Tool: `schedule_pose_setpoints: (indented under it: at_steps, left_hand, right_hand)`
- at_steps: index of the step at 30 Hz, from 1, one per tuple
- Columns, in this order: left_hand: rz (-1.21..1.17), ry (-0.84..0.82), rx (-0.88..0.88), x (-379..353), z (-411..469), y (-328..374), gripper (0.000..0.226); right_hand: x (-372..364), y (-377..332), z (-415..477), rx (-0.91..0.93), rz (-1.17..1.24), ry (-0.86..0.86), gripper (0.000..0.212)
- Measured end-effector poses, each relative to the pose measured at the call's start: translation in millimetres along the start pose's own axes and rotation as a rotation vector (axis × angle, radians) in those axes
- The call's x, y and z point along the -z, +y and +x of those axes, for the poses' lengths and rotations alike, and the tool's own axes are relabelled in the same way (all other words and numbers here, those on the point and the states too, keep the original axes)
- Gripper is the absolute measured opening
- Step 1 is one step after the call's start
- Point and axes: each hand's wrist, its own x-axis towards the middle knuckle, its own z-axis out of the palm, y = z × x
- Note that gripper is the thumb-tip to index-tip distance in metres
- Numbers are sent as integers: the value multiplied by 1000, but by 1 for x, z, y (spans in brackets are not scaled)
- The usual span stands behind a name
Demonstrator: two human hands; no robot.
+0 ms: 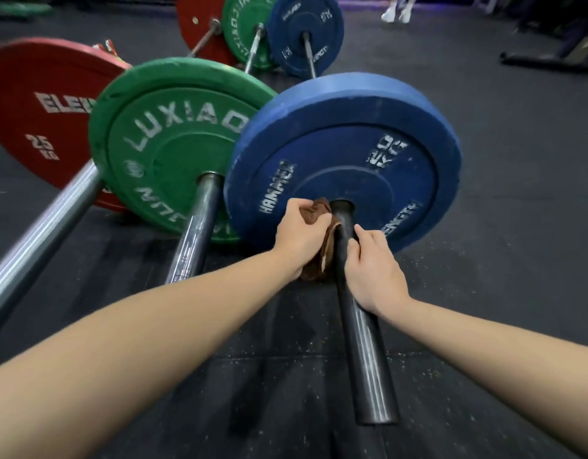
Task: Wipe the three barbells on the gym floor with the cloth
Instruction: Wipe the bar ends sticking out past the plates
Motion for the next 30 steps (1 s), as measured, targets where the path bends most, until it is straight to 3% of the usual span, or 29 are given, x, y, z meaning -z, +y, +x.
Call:
schedule_pose_setpoints:
  at_steps: [8,15,21,26,30]
  left_hand:
    - [149,-81,-52,2,-48,0,16]
    - [110,-147,102,11,-121,-35,7]
    - [70,27,2,-5,-64,-19,15]
    - [56,1,44,-9,10,3,15]
    - [100,8,37,-11,4,1,14]
  right_hand:
    - [3,0,0,3,16,-21,50]
    - [3,3,-3,12,127,-23,48]
    - [0,5,1,4,123,-25,49]
    - [-3,7,4,1,82,-21,49]
    - [-3,9,5,-6,72,-24,50]
